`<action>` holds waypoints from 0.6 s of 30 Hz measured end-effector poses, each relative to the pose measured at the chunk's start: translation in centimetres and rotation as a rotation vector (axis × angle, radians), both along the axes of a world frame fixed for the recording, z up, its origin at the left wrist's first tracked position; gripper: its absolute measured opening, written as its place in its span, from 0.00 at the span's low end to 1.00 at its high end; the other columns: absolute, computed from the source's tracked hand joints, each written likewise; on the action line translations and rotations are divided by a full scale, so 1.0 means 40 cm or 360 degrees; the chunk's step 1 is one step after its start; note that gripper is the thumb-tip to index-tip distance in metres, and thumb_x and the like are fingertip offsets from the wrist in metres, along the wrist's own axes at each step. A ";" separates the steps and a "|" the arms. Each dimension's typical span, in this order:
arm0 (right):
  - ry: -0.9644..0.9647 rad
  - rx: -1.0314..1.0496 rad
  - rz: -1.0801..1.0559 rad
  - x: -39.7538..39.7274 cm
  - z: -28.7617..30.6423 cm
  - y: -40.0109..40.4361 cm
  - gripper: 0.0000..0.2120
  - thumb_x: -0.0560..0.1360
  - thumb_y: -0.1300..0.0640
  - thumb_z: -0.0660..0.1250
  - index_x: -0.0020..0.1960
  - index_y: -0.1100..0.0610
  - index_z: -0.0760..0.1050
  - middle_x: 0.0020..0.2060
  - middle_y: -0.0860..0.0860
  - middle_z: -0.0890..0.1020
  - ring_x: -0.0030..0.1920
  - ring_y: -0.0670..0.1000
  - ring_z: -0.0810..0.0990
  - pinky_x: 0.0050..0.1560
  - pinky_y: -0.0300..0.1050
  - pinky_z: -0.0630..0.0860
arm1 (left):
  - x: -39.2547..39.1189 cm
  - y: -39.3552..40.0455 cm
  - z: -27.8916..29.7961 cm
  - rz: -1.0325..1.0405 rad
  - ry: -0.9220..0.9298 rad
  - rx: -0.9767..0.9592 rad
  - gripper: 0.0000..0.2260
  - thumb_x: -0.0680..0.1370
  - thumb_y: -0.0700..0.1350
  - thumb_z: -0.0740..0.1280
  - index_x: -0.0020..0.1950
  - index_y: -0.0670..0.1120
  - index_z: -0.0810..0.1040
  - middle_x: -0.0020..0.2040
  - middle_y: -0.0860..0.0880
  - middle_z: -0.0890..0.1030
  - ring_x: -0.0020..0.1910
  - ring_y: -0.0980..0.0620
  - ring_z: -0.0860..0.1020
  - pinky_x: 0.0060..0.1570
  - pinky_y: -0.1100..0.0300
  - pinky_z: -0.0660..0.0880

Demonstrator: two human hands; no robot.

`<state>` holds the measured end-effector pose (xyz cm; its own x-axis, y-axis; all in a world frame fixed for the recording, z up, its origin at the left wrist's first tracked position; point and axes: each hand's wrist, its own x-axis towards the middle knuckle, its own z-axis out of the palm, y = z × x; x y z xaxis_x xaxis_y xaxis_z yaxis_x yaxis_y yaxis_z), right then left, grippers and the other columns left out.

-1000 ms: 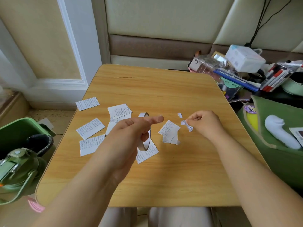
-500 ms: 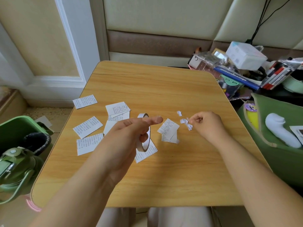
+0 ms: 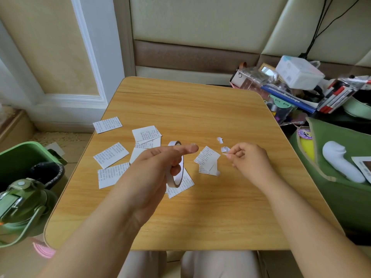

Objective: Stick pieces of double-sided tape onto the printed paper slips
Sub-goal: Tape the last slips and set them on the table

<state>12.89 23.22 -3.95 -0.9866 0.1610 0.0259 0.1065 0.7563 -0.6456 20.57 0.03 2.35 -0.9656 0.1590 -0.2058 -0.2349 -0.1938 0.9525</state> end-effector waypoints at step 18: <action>0.0056 -0.0747 -0.0144 0.006 0.024 -0.002 0.10 0.69 0.68 0.70 0.42 0.55 0.76 0.35 0.51 0.82 0.35 0.50 0.80 0.46 0.45 0.77 | 0.014 -0.002 0.003 0.0042 -0.0003 0.0044 0.11 0.77 0.42 0.63 0.46 0.46 0.86 0.48 0.49 0.67 0.37 0.54 0.63 0.43 0.59 0.61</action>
<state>13.14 23.14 -3.00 -0.9680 0.2481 -0.0372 0.1304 0.3707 -0.9196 21.11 -0.05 2.48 -0.9691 0.1388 -0.2037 -0.2313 -0.2262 0.9462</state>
